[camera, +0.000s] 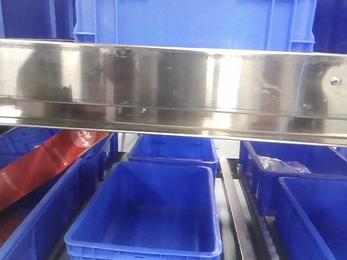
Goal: Place valve from conveyor to right shelf box
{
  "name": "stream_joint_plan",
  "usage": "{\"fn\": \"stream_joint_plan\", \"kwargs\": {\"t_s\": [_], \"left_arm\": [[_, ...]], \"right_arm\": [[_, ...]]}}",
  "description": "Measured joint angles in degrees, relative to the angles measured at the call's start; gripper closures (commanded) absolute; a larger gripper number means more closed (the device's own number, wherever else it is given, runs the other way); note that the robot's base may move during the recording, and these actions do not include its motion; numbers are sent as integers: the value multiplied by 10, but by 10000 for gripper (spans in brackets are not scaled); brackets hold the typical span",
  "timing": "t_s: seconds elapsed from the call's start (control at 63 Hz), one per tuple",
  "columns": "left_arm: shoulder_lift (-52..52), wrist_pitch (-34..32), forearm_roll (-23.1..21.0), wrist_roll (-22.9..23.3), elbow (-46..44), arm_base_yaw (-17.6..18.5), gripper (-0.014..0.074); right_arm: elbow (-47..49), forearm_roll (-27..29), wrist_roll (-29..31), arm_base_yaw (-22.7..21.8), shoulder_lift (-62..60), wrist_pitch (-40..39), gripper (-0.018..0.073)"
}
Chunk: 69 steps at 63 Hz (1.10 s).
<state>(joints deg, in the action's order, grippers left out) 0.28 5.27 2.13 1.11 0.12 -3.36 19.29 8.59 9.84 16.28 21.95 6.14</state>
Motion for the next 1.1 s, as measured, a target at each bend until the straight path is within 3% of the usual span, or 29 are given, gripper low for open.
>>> {"fn": "stream_joint_plan", "kwargs": {"t_s": [0.508,0.825,1.095], "left_arm": [[0,0,0,0,0,0,707],[0,0,0,0,0,0,707],[0,0,0,0,0,0,707]], "right_arm": [[0,-10,-3,-9,-3,-1,722],[-36,-28,-62,-160,-89,17,722],[-130,-30,-76,-192,-182,20,722]]}}
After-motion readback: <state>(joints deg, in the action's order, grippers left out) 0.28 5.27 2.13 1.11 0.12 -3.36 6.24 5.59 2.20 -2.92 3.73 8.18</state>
